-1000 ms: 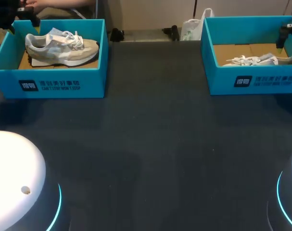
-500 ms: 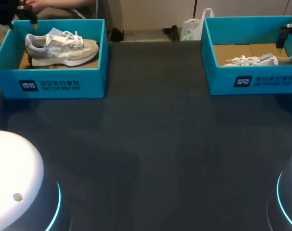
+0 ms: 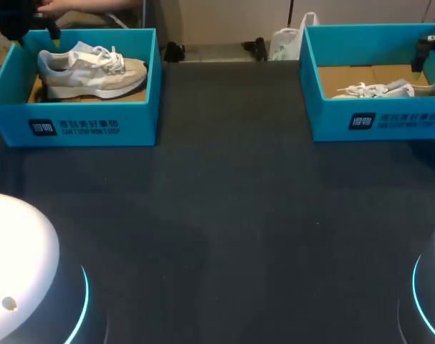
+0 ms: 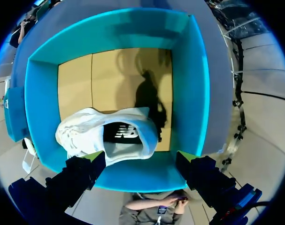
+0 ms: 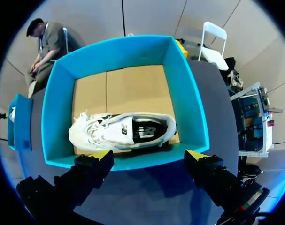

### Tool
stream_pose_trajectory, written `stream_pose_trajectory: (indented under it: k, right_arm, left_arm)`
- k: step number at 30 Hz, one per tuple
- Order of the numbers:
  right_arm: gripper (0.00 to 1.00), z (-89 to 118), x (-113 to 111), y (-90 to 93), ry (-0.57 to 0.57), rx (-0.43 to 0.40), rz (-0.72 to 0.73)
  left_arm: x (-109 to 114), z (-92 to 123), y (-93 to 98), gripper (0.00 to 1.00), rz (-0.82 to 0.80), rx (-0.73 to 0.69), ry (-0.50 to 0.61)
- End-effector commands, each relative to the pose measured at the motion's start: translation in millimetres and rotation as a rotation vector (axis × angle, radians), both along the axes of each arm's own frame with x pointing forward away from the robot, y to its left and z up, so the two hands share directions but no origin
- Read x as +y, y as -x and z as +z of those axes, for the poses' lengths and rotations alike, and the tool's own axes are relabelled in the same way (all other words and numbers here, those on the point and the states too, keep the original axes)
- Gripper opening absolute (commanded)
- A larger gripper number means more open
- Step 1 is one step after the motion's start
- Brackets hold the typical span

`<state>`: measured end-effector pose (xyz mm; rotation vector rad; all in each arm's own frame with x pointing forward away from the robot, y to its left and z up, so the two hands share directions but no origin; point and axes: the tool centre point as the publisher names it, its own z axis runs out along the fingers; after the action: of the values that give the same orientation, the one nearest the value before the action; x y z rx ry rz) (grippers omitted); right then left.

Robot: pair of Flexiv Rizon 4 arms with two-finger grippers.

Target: Take the shoe out of the shoebox, open the shoe tongue, remove and reinsert the insole, then place the shoe into the shoebox

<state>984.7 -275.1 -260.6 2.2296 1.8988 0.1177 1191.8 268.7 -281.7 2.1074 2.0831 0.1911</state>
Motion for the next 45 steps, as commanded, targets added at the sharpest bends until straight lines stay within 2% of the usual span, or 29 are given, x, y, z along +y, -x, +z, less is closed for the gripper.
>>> stream_pose_trajectory:
  k: [1,8,9,10,12,14,16,18,20,27,28,31,45]
  right_arm:
    - [1.0,0.0,0.1,0.1,0.0,-0.001,0.0]
    - [1.0,0.0,0.1,0.1,0.0,-0.001,0.0]
    - [1.0,0.0,0.1,0.1,0.0,-0.001,0.0]
    - [1.0,0.0,0.1,0.1,0.0,-0.001,0.0]
    - [1.0,0.0,0.1,0.1,0.0,-0.001,0.0]
    - [1.0,0.0,0.1,0.1,0.0,-0.001,0.0]
    - [1.0,0.0,0.1,0.1,0.0,-0.001,0.0]
    - [1.0,0.0,0.1,0.1,0.0,-0.001,0.0]
    - [1.0,0.0,0.1,0.1,0.0,-0.001,0.0]
    - [1.0,0.0,0.1,0.1,0.0,-0.001,0.0]
    - [1.0,0.0,0.1,0.1,0.0,-0.001,0.0]
    - [1.0,0.0,0.1,0.1,0.0,-0.001,0.0]
    - [1.0,0.0,0.1,0.1,0.0,-0.001,0.0]
  left_arm:
    - [3.4,-12.8,-19.0,1.0,-0.005,0.052,0.002]
    - [5.4,-24.8,-13.8,1.0,-0.01,0.091,-0.003]
    - [6.3,-26.7,-13.8,0.95,-0.011,0.097,-0.004]
    - [7.0,-28.8,-14.0,0.84,-0.008,0.111,-0.002]
    - [8.0,-31.7,-14.4,0.84,-0.009,0.123,-0.004]
    - [8.9,-34.1,-14.6,0.74,0.005,0.149,-0.013]
    - [9.2,-34.3,-14.1,0.67,0.003,0.152,-0.014]
    - [10.9,-36.9,-15.2,0.67,0.002,0.169,-0.016]
    - [12.4,-39.0,-17.7,0.58,0.015,0.188,-0.014]
    - [14.5,-46.0,-14.7,0.53,-0.025,0.222,-0.041]
    - [14.6,-46.4,-13.8,0.49,-0.028,0.226,-0.04]
    - [14.6,-46.5,-11.6,0.47,-0.034,0.23,-0.045]
    - [12.9,-56.7,-1.5,0.49,-0.048,0.253,-0.086]
